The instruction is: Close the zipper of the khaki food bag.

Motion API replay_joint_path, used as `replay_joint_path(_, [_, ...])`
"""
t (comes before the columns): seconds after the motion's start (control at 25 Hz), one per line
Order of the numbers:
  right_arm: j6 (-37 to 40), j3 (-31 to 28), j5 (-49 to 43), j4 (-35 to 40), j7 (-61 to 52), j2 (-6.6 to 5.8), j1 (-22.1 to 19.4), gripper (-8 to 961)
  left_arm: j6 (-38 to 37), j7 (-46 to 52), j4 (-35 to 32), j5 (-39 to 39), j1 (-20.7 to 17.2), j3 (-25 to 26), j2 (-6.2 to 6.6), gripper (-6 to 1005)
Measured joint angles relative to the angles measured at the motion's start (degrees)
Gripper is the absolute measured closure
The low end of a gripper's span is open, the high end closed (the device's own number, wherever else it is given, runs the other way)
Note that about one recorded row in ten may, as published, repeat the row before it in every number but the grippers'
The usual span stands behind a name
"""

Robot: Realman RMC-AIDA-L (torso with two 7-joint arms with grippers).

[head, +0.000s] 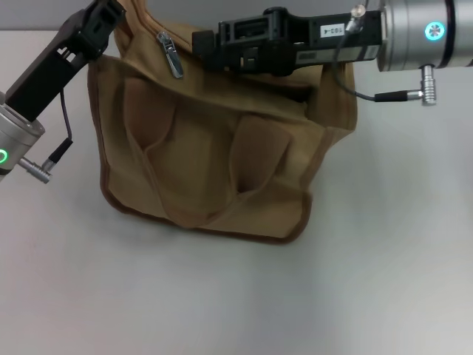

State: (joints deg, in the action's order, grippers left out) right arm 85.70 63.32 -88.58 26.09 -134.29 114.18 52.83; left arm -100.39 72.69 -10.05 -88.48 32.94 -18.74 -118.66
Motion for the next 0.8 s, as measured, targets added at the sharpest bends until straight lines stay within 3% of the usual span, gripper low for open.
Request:
replay_joint_path(0.4, [-4.14, 0.25, -3.03, 0.05, 0.83, 1.04, 2.56, 485, -0.03, 0.54, -0.34, -0.09, 0.39, -0.16, -0.13, 946])
replay_joint_path(0.8, [-4.44, 0.67, -3.45, 0.23, 2.69, 1.13, 4.08, 485, -0.11, 1.18, -0.32, 0.16, 1.15, -0.16, -0.25, 945])
